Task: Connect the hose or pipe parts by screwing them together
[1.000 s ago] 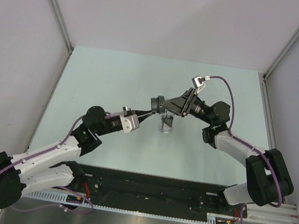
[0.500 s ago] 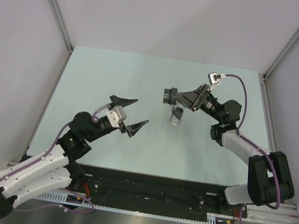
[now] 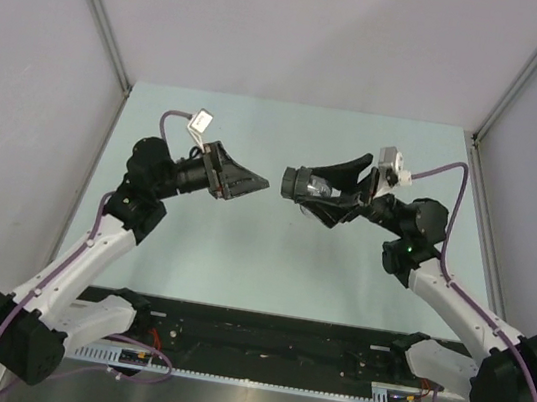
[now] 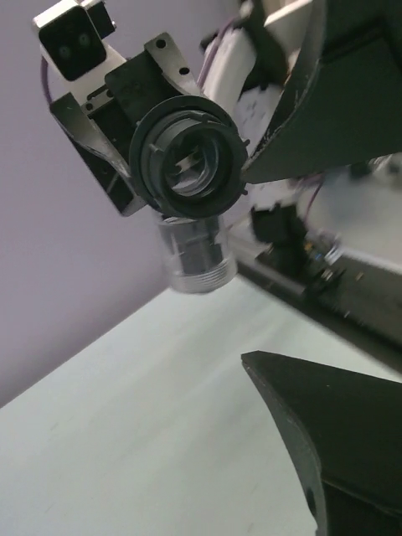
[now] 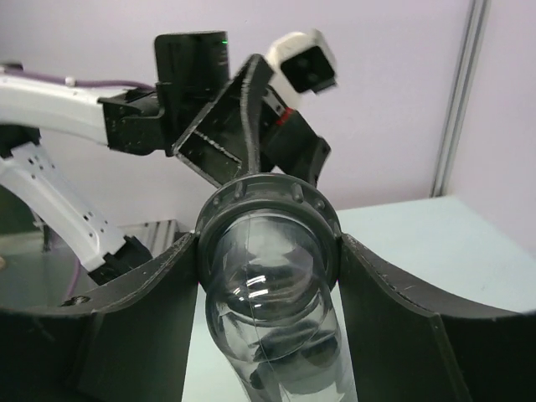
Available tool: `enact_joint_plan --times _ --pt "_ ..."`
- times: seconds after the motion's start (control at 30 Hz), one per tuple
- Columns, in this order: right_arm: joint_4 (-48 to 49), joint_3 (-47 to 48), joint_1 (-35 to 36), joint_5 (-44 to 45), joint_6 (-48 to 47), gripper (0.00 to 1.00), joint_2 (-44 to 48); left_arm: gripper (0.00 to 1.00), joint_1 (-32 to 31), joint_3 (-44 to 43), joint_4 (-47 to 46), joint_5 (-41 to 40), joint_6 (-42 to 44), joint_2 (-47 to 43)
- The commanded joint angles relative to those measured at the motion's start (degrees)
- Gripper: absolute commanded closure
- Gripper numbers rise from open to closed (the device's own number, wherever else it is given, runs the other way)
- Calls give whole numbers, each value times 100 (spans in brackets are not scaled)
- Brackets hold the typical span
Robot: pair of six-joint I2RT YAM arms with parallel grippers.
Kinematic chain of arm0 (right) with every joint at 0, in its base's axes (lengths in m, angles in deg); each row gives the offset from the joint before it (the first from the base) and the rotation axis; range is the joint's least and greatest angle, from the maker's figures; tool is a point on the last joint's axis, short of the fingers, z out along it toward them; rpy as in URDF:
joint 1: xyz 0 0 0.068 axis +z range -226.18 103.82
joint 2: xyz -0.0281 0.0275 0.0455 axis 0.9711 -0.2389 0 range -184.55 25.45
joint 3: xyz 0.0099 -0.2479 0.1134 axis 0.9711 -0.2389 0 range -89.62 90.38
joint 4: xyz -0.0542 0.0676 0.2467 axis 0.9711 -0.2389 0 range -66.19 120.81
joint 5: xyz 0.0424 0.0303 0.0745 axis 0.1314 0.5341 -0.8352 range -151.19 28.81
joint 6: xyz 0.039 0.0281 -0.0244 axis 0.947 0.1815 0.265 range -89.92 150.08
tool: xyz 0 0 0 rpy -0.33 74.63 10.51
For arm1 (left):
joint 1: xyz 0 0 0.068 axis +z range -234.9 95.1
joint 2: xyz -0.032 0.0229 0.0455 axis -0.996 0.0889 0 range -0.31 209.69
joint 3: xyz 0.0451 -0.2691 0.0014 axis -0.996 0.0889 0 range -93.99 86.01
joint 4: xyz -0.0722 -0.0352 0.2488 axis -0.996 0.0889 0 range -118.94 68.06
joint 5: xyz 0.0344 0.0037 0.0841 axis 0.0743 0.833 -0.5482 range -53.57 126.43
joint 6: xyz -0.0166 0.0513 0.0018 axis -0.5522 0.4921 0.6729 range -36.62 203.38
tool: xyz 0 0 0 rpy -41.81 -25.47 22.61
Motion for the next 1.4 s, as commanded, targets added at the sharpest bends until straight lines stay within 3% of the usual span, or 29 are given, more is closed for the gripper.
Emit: enact_joint_plan --times 0.0,0.2,0.4,0.7,0.83,0.97,1.0,1.07,1.37 --pt "-566 17 384 405 -1906 100 333 14 20 -55 -751 1208 -1778 61" --pt "-1050 17 815 519 -2603 100 439 13 20 -64 -1182 1357 -2358 157" --pt "-1147 17 921 546 -2718 100 439 18 -6 50 -1350 1375 -2579 263" --pt "-1068 17 1026 607 -2718 100 404 44 -165 85 -1402 1314 -2588 465" --pt "-1007 17 1026 712 -2613 100 395 62 -182 103 -1446 1287 -2526 492" --pt "-673 17 1026 888 -2034 100 264 75 -244 112 -1525 1287 -2114 483" --pt "-455 17 1026 906 -1867 100 211 86 -252 155 -1534 1270 -1878 492" --pt "-260 25 1009 958 -1418 100 62 98 -305 208 -1596 1139 -1649 466" --pt "311 17 578 1152 251 100 -360 100 -630 489 -1895 699 -155 422"
